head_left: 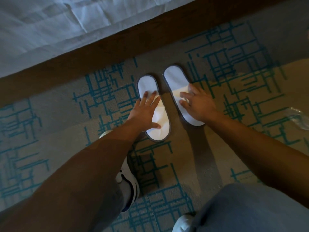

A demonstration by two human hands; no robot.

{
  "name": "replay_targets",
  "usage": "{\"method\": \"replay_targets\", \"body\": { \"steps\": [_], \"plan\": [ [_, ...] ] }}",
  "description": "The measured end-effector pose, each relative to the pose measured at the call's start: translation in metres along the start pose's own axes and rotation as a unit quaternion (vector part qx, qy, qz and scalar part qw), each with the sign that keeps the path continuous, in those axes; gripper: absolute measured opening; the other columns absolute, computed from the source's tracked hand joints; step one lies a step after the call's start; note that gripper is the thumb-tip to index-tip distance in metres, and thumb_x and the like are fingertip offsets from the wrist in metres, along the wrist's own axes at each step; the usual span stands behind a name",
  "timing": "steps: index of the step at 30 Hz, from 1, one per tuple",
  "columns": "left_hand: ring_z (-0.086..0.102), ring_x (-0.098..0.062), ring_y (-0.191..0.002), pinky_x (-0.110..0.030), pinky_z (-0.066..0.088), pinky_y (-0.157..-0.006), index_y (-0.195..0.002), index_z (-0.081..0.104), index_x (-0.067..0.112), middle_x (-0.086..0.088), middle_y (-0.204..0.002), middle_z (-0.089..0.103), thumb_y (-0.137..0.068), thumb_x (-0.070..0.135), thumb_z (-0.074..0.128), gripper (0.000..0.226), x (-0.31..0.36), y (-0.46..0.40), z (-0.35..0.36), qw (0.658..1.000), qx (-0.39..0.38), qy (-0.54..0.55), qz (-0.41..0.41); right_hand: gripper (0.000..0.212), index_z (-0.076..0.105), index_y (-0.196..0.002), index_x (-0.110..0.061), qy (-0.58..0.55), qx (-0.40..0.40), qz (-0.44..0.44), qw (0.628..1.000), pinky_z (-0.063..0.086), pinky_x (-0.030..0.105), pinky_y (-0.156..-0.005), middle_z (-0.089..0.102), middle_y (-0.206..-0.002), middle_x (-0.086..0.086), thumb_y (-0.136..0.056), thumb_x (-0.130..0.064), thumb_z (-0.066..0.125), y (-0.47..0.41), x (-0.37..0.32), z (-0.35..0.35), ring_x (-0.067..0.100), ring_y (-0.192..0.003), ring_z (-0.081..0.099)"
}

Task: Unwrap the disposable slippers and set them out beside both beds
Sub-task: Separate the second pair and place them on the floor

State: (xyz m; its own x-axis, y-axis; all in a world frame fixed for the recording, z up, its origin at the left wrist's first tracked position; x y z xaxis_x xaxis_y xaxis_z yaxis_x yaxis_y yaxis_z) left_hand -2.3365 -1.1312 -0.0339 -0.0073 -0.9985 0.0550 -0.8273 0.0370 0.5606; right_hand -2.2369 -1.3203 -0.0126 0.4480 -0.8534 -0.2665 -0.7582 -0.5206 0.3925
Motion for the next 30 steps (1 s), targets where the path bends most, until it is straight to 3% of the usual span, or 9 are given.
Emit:
{"method": "replay_targets", "body": {
  "steps": [7,11,14,17,24,30],
  "plan": [
    [-0.02,-0.033,-0.152,-0.054,0.01,-0.124,-0.158,-0.013,0.021,-0.003,-0.164,-0.026,-0.072,0.072,0.069,0.129,0.001,0.003,-0.002,1.0,-0.002,-0.001,-0.012,0.048,0.053,-0.139,-0.035,-0.01,-0.003,-0.007,1.0,0.029,0.05,-0.112,0.031,-0.16,0.001,-0.099,-0.057,0.037,-0.003,0.007,-0.006,0.031,-0.143,0.032],
    [-0.013,-0.034,-0.153,-0.055,0.008,-0.124,-0.159,-0.004,0.018,-0.009,-0.166,-0.017,-0.069,0.081,0.063,0.129,-0.003,0.014,-0.002,0.998,0.026,0.001,-0.059,0.066,0.052,-0.141,-0.033,-0.06,-0.005,0.003,0.998,0.031,0.048,-0.114,0.029,-0.161,0.001,-0.093,-0.064,0.019,0.006,0.016,-0.003,0.026,-0.145,0.03],
    [-0.001,-0.036,-0.154,-0.053,0.01,-0.124,-0.158,0.014,0.017,-0.014,-0.167,-0.001,-0.072,0.08,0.06,0.116,-0.005,0.032,0.005,0.991,0.08,0.042,-0.095,0.061,0.031,-0.152,-0.032,0.021,-0.005,-0.022,1.0,0.028,0.055,-0.116,0.016,-0.165,0.006,-0.096,-0.058,0.033,0.017,0.021,0.009,0.03,-0.151,0.017],
    [0.0,-0.034,-0.154,-0.047,0.012,-0.125,-0.158,0.018,0.017,-0.013,-0.168,-0.004,-0.079,0.074,0.06,0.106,-0.002,0.04,0.012,0.988,0.092,0.081,-0.094,0.073,0.019,-0.156,-0.031,0.063,-0.01,-0.01,0.998,0.02,0.05,-0.119,0.006,-0.167,0.009,-0.094,-0.059,0.046,0.024,0.02,0.017,0.03,-0.153,0.01],
    [-0.001,-0.032,-0.155,-0.045,0.011,-0.125,-0.158,0.016,0.016,-0.012,-0.168,-0.005,-0.078,0.069,0.065,0.108,0.012,0.033,0.002,0.991,0.083,0.08,-0.069,0.086,0.02,-0.157,-0.028,0.026,-0.018,-0.004,0.999,0.015,0.045,-0.121,0.001,-0.167,0.005,-0.087,-0.057,0.061,0.023,0.011,0.016,0.025,-0.154,0.003],
    [0.0,-0.032,-0.155,-0.045,0.011,-0.126,-0.158,0.017,0.015,-0.013,-0.168,-0.004,-0.079,0.071,0.063,0.107,0.013,0.034,0.001,0.991,0.087,0.068,-0.077,0.089,0.024,-0.156,-0.022,0.035,-0.027,-0.053,0.998,0.018,0.044,-0.12,0.007,-0.167,0.004,-0.084,-0.056,0.066,0.022,-0.002,0.015,0.026,-0.154,0.006]
  ]
}}
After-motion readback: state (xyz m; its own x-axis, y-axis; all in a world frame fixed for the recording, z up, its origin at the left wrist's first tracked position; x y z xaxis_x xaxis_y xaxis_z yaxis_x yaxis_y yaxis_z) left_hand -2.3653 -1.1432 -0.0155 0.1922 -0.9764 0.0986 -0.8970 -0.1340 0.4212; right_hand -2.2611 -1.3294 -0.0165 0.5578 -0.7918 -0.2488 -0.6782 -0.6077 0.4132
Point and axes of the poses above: each hand's wrist, its own y-axis away from the middle knuckle, its own z-axis out of the palm, x = y × z, the point moved 5 cm from there along -y, towards the middle knuckle
